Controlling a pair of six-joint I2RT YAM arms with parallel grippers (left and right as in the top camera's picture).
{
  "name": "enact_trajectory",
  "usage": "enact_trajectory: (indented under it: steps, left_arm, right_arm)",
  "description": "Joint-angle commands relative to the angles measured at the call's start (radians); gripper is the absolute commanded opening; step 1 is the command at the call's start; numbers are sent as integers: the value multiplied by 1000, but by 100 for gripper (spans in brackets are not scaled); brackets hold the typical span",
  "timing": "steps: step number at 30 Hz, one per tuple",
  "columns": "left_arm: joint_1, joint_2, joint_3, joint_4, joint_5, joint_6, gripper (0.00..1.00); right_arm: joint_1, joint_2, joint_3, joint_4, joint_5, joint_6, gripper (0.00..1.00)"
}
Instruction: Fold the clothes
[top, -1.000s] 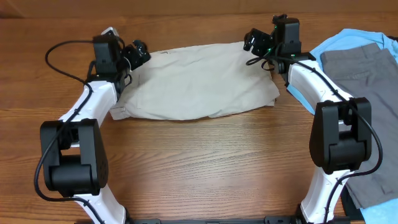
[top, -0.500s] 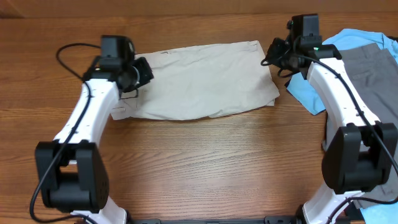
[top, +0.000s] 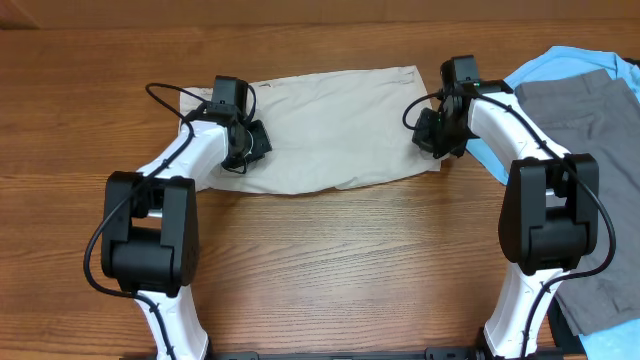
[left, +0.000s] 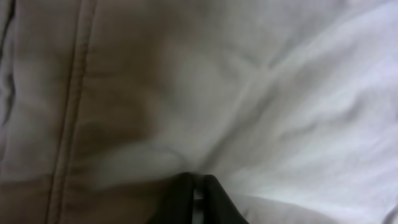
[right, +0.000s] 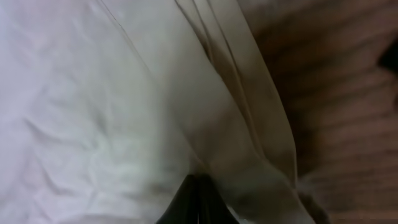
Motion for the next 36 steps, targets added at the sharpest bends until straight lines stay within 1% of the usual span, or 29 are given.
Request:
enact_trajectory:
  steps: [1,3,5,10,13,16,21,25,28,32,36]
  left_arm:
    - [2,77,-10,-77,-29,11,13]
    - [2,84,-11,-119,-29,11,11]
    - [2,85,-11,-160,-29,11,8]
    - [2,85,-11,-240,-26,16,4]
    - [2,85,-11,-272,-26,26,4]
    - [2,85,-11,-302,-26,26,4]
    - [2,85,-11,-317,-27,31,4]
    - [1,85,-11,-340,-26,30,4]
    - [-13,84,-11,-385,-41,37,4]
    - [-52,81,-11,-414,-60,29,4]
    - [-108,52,-11,-430,-76,24,4]
  right_arm:
    - [0,-4,-27,-29,0,-6,4]
    - [-1,-4,-56,-28,1,-6,4]
    - [0,-4,-92,-16,3,-6,4]
    - [-1,-4,-198,7,3,5,4]
    - [-2,-5,-249,-5,3,8,4]
    - [-2,-5,-285,-55,29,87,4]
    - [-1,-5,-331,-126,28,164,4]
    - [0,-5,-379,-171,25,186,4]
    - [0,-6,-435,-190,8,190,4]
    - [0,-16,-491,-193,-5,187,4]
    - [0,-66,-517,-202,-5,185,4]
